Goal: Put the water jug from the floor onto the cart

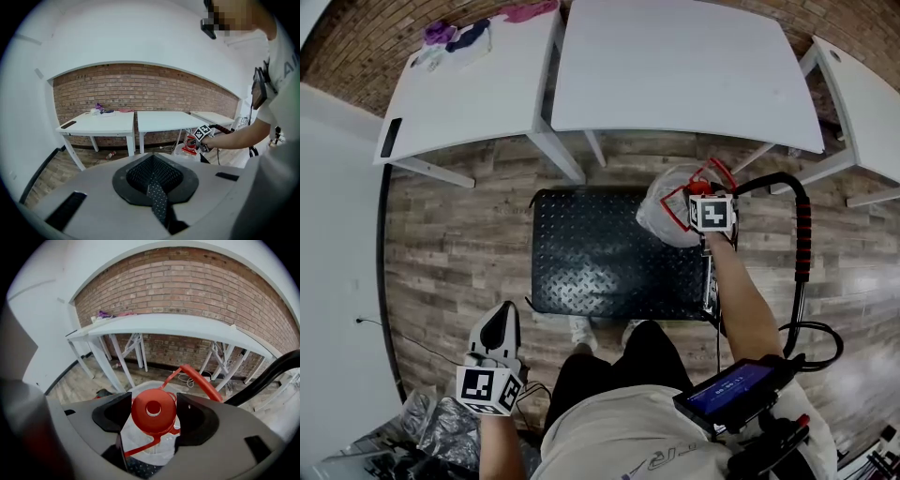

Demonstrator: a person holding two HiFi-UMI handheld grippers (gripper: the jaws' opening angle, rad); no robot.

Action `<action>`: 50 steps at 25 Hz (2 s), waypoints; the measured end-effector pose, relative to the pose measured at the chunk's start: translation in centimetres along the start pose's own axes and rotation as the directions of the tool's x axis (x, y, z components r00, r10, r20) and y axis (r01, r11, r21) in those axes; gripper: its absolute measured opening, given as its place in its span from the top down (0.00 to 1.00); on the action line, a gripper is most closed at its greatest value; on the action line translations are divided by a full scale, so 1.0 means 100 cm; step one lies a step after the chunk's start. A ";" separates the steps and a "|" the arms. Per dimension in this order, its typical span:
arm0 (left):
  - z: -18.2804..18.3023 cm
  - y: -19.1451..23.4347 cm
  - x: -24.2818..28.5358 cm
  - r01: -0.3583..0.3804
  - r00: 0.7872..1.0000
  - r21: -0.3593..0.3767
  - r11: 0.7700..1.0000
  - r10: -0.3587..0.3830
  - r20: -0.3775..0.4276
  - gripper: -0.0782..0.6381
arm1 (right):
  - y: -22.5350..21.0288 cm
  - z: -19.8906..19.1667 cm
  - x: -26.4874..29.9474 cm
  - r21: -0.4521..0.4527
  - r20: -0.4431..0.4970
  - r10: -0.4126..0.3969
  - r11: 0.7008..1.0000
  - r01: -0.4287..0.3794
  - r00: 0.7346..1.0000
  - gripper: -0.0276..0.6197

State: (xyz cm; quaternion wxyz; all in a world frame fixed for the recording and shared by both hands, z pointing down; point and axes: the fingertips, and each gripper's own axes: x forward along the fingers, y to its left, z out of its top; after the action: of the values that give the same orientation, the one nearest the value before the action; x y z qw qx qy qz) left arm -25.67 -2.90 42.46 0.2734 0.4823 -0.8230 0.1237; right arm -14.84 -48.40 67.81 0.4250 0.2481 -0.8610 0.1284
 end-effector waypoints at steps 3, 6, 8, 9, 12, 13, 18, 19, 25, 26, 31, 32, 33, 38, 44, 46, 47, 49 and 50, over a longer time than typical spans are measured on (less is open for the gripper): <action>0.003 -0.007 0.004 0.023 1.000 0.006 1.000 -0.023 0.019 0.89 | -0.010 0.026 -0.008 0.034 0.080 -0.038 0.999 0.036 0.996 0.56; 0.004 -0.016 0.010 0.050 0.999 0.014 0.999 -0.050 0.014 0.89 | -0.009 0.032 -0.012 0.011 0.066 -0.018 1.000 0.017 0.998 0.56; 0.006 -0.021 0.015 0.071 0.997 0.021 0.997 -0.071 0.020 0.89 | -0.009 0.026 -0.016 0.008 0.061 -0.013 1.000 0.012 0.998 0.56; 0.007 -0.023 0.017 0.082 0.996 0.025 0.996 -0.083 0.023 0.89 | -0.008 0.024 -0.022 0.016 0.073 -0.011 1.000 0.010 0.997 0.56; 0.012 -0.031 0.022 0.117 0.993 0.032 0.993 -0.118 0.024 0.89 | -0.001 0.023 -0.058 0.025 0.160 0.006 1.000 -0.010 0.987 0.56; 0.015 -0.033 0.024 0.129 0.991 0.034 0.991 -0.130 0.027 0.89 | 0.004 0.024 -0.074 0.021 0.193 0.014 1.000 -0.018 0.981 0.56; 0.031 -0.037 0.031 0.209 0.975 0.050 0.977 -0.212 0.066 0.89 | 0.037 0.038 -0.168 0.032 0.341 0.025 0.999 -0.038 0.940 0.56; 0.034 -0.036 0.032 0.228 0.970 0.057 0.972 -0.232 0.075 0.89 | 0.046 0.042 -0.188 0.038 0.367 0.021 0.999 -0.038 0.930 0.56; 0.053 -0.032 0.035 0.347 0.924 0.101 0.932 -0.359 0.134 0.89 | 0.099 0.054 -0.295 0.049 0.480 -0.010 0.999 -0.015 0.877 0.56; 0.055 -0.031 0.033 0.368 0.913 0.110 0.923 -0.382 0.142 0.89 | 0.108 0.053 -0.310 0.052 0.491 -0.021 0.999 -0.005 0.871 0.56; 0.062 -0.020 0.015 0.458 0.860 0.163 0.874 -0.482 0.166 0.89 | 0.155 0.038 -0.371 0.081 0.528 -0.081 0.996 0.044 0.845 0.56; 0.063 -0.017 0.010 0.473 0.850 0.171 0.864 -0.499 0.170 0.89 | 0.163 0.034 -0.381 0.085 0.533 -0.102 0.994 0.067 0.840 0.58; 0.064 -0.015 0.006 0.488 0.840 0.178 0.855 -0.515 0.171 0.89 | 0.171 0.029 -0.389 0.089 0.536 -0.124 0.992 0.090 0.835 0.60; 0.060 -0.010 -0.017 0.546 0.796 0.217 0.809 -0.582 0.166 0.89 | 0.202 0.007 -0.427 0.129 0.552 -0.192 0.981 0.144 0.812 0.65; 0.055 -0.007 -0.048 0.544 0.782 0.233 0.806 -0.588 0.207 0.89 | 0.223 -0.016 -0.457 0.133 0.581 -0.218 0.976 0.173 0.784 0.80; 0.051 -0.004 -0.057 0.532 0.787 0.234 0.814 -0.577 0.217 0.89 | 0.227 -0.023 -0.466 0.126 0.591 -0.221 0.975 0.182 0.776 0.83; 0.050 -0.003 -0.061 0.527 0.789 0.233 0.817 -0.572 0.222 0.89 | 0.229 -0.027 -0.471 0.126 0.598 -0.224 0.975 0.186 0.770 0.84; 0.048 -0.004 -0.071 0.518 0.794 0.232 0.824 -0.563 0.228 0.89 | 0.230 -0.037 -0.484 0.134 0.610 -0.231 0.973 0.188 0.758 0.87; 0.045 -0.006 -0.077 0.515 0.796 0.231 0.826 -0.560 0.229 0.89 | 0.229 -0.043 -0.491 0.140 0.614 -0.233 0.972 0.187 0.754 0.89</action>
State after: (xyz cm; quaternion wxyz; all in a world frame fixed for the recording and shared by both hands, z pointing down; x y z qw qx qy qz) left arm -23.64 0.26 34.29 0.1361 0.7291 -0.6698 0.0339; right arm 1.07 -11.54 31.13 0.1173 0.3863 -0.9147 0.0199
